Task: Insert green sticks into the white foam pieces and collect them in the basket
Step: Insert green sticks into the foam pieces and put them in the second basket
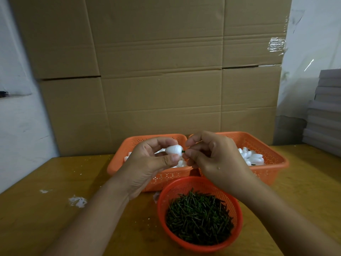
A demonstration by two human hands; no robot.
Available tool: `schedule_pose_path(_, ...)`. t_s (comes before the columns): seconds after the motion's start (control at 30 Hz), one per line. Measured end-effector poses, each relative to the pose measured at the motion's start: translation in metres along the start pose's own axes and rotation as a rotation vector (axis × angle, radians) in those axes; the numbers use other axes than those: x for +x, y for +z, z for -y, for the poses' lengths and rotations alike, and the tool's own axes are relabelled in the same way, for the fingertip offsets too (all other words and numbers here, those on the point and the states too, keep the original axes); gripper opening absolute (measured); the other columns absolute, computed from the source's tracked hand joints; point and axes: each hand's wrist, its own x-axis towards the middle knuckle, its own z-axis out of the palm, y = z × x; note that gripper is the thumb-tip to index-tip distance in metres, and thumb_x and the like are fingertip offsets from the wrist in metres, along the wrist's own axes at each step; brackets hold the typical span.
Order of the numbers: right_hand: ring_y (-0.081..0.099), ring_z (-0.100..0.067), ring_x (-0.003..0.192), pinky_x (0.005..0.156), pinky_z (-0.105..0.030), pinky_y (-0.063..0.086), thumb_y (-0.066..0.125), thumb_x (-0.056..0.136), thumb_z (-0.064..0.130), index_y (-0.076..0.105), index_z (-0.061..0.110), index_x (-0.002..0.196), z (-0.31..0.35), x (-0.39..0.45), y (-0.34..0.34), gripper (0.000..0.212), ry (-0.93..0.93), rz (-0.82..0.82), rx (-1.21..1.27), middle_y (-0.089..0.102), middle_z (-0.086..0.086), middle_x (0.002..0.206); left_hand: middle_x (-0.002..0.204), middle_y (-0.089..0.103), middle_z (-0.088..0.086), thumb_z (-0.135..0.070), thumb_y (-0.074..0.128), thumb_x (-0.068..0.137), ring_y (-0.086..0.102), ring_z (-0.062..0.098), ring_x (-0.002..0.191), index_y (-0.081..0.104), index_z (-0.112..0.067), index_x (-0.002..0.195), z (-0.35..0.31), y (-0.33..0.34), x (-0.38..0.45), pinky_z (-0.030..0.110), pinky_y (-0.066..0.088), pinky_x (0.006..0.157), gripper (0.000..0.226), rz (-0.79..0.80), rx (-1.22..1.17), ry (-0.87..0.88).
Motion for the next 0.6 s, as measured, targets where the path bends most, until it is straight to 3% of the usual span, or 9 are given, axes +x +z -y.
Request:
schedule_pose_path(0.17, 0.07, -0.006, 0.062, 0.069, -0.047, 0.058, 0.067, 0.09, 0.008, 0.061, 0.026, 0.092, -0.0015, 0.0004, 0.0015, 0.019, 0.011, 0.019, -0.004, 0.072, 0.014, 0.067, 0.096, 0.074, 0.004, -0.005, 0.079, 0.066, 0.069, 0.018, 0.091, 0.072, -0.013, 0.095, -0.0005, 0.003, -0.0007, 0.034, 0.058, 0.089, 0.031, -0.013, 0.03, -0.006)
schedule_pose_path(0.33, 0.07, -0.009, 0.061, 0.068, -0.045, 0.058, 0.068, 0.089, 0.01, 0.061, 0.026, 0.092, -0.0023, 0.0001, 0.0011, 0.018, 0.024, 0.019, -0.003, 0.073, 0.012, 0.066, 0.097, 0.074, 0.003, -0.005, 0.081, 0.069, 0.069, 0.019, 0.095, 0.073, -0.015, 0.096, 0.0009, 0.0028, -0.0005, 0.038, 0.057, 0.094, 0.029, -0.005, 0.051, -0.01)
schedule_pose_path(0.47, 0.068, -0.003, 0.063, 0.065, -0.03, 0.054, 0.071, 0.09, 0.019, 0.066, 0.025, 0.096, -0.0017, 0.0019, -0.0016, 0.01, 0.066, 0.071, -0.013, 0.073, 0.008, 0.068, 0.096, 0.075, -0.002, -0.011, 0.084, 0.067, 0.071, 0.015, 0.091, 0.078, -0.025, 0.092, 0.0, 0.0019, 0.0003, 0.029, 0.059, 0.08, 0.03, -0.013, 0.032, 0.009)
schedule_pose_path(0.53, 0.069, -0.006, 0.065, 0.066, -0.034, 0.056, 0.07, 0.091, 0.021, 0.071, 0.02, 0.093, -0.0006, 0.0035, -0.0049, 0.002, 0.101, 0.099, -0.001, 0.073, 0.006, 0.069, 0.1, 0.075, -0.003, -0.009, 0.082, 0.068, 0.072, 0.015, 0.091, 0.078, -0.029, 0.097, -0.0013, -0.0005, 0.0007, 0.027, 0.058, 0.075, 0.036, -0.022, 0.038, 0.026)
schedule_pose_path(0.6, 0.069, -0.008, 0.061, 0.062, -0.034, 0.056, 0.066, 0.094, 0.022, 0.074, 0.017, 0.085, 0.0014, 0.0039, -0.0068, 0.013, 0.121, 0.12, 0.017, 0.072, 0.004, 0.066, 0.106, 0.075, 0.001, -0.009, 0.084, 0.068, 0.072, 0.015, 0.093, 0.075, -0.031, 0.106, -0.0031, -0.0037, 0.0009, 0.025, 0.057, 0.074, 0.045, -0.026, 0.061, 0.036)
